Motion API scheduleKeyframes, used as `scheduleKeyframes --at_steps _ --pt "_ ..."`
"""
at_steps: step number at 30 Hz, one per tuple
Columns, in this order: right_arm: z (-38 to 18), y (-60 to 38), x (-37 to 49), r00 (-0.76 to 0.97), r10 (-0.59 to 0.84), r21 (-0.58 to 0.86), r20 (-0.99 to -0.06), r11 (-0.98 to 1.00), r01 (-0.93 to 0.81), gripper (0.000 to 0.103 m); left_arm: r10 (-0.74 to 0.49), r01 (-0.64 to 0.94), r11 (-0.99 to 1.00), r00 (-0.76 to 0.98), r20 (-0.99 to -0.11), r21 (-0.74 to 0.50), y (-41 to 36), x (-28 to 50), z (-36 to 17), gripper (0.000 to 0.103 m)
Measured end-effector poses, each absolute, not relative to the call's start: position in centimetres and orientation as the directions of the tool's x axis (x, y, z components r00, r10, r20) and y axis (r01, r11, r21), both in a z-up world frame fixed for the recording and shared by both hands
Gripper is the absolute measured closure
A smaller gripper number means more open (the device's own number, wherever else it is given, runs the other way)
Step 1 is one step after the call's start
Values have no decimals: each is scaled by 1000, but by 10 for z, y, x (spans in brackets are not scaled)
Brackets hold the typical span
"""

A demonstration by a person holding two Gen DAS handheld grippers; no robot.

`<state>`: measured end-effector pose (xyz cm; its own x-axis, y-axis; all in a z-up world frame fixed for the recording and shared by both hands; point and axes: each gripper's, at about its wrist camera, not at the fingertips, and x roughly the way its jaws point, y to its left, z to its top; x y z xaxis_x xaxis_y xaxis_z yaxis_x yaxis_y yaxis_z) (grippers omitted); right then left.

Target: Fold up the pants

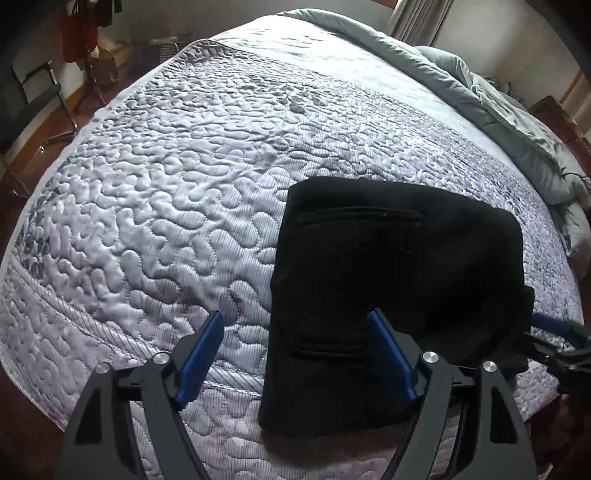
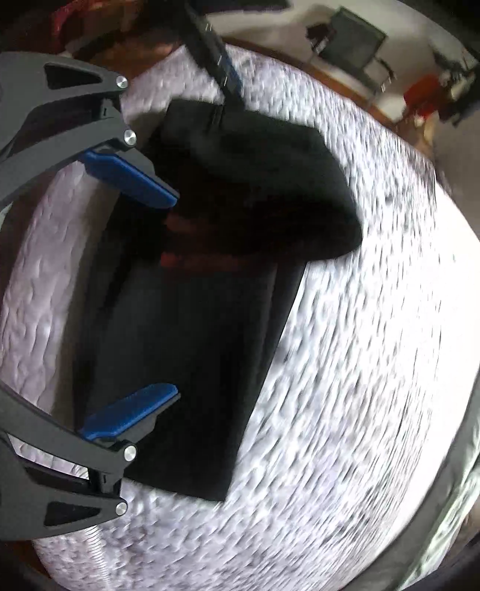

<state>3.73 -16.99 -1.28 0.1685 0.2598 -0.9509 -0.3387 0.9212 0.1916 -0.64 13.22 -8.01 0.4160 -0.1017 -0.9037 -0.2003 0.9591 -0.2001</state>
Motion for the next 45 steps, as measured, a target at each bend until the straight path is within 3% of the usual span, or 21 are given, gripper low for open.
scheduleKeyframes --at_steps 3,4,5,7,9,13,21,24,25,28,29,32,36,42,43,45 --pt "-22 -154 48 141 263 196 -954 908 -370 8 -118 -209 953 408 -905 -219 133 -7 -84 23" --pt "-28 -147 50 110 283 224 -953 900 -375 14 -122 -217 950 405 -906 -226 135 -7 -86 23" --pt "-33 -146 51 80 310 259 -947 889 -377 40 -122 -226 947 403 -907 -228 136 -7 -87 22" --pt "-41 -142 54 36 365 329 -930 874 -357 68 -118 -244 942 395 -911 -228 140 -11 -89 21" --pt "-41 -136 55 37 367 331 -930 875 -353 74 -126 -251 939 391 -912 -237 143 -13 -90 21" --pt "-23 -138 47 78 344 288 -936 874 -390 99 -133 -256 935 387 -912 -245 143 -14 -92 20" --pt "-45 -150 41 55 267 223 -962 889 -400 99 -132 -214 951 374 -918 -224 122 -9 -95 17" --pt "-47 -139 41 86 222 163 -971 884 -438 92 -123 -200 958 362 -924 -205 116 -7 -100 17" --pt "-42 -138 40 105 210 143 -972 884 -446 82 -125 -198 958 363 -923 -207 116 -7 -100 17" --pt "-25 -141 38 189 157 52 -969 884 -465 38 -133 -200 955 371 -919 -219 119 -8 -97 17" --pt "-21 -142 38 197 164 53 -967 881 -471 29 -136 -202 953 374 -917 -224 120 -8 -95 17" --pt "-21 -146 43 140 237 150 -961 878 -455 19 -155 -206 947 384 -910 -248 122 -8 -92 17" --pt "-43 -141 50 80 238 181 -968 884 -430 15 -166 -193 947 386 -907 -255 121 -10 -90 17" --pt "-69 -131 57 -11 356 335 -934 868 -367 14 -171 -222 938 376 -911 -268 130 -14 -96 17" --pt "-68 -128 56 1 366 340 -931 864 -371 20 -173 -229 935 373 -911 -271 132 -16 -96 17" --pt "-63 -128 59 13 396 364 -918 856 -366 43 -175 -236 932 371 -912 -275 134 -17 -98 17"
